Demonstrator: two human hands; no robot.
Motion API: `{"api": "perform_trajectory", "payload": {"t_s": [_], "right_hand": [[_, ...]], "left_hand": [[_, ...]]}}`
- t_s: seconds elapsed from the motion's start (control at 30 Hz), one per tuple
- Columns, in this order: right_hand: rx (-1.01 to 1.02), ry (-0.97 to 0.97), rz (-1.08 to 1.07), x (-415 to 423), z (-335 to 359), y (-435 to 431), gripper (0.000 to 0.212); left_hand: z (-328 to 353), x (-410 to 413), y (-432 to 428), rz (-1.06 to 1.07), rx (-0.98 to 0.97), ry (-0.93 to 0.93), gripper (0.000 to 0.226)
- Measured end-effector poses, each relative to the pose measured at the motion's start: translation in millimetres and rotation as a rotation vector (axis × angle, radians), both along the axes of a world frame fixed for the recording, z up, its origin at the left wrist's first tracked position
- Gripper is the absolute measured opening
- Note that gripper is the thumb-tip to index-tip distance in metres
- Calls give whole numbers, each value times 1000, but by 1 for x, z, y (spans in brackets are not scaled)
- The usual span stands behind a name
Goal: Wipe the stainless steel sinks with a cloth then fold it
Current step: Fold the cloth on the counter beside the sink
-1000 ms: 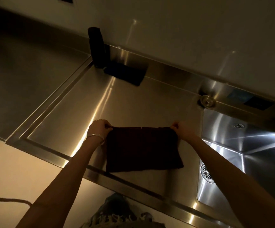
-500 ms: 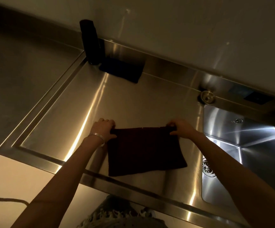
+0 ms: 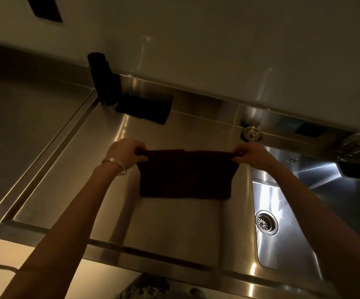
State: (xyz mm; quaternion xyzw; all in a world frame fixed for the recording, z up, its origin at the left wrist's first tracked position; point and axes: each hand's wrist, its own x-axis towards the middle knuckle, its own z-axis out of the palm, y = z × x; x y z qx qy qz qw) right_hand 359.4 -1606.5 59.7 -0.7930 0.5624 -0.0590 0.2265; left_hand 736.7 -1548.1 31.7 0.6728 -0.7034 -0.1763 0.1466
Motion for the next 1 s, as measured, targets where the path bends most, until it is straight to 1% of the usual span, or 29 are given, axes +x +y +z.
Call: {"api": "perform_trajectory", "payload": {"t_s": [0.07,0.13,0.2,0.23,0.3,0.4,0.5,0.57,0.67,0.7,0.83,0.93,1.0], "right_hand": [[-153,-61,-76,-6,20,3,21],[-312,-109,-81,-10,34,12,23],[-423,-69,-33,-13,36,28,27],[-435,-28,-6,-13,31,38,29],[-413,51,43,-8,13,60,30],[-336,110,150,11,-23,93,27],[-130,157,238,31,-64,121,23],[-14,183,242,44,-82,138,23],[24,194,304,66,-90,155,30],[44,209,335,75,-89,160,33],[102,183,405,115,-91,177,37],[127,104,418,147,-95,192,38],[154,98,466,169,-98,202,40]], "left_hand": [[10,-4,-9,19,-190,7,15],[16,-11,-17,28,-355,6,12],[12,-17,-21,36,-448,32,9],[6,-17,-21,44,-456,49,8],[-12,-15,-21,68,-419,49,9],[-44,-9,-12,39,-296,-44,15],[-77,1,3,-33,-201,-91,26],[-90,11,13,-16,-215,-77,26],[-94,23,18,41,-271,-79,27],[-95,27,16,51,-261,-98,28],[-92,35,11,96,-130,-209,27],[-86,30,12,134,-110,-276,25],[-85,29,15,114,-39,-340,33]]}}
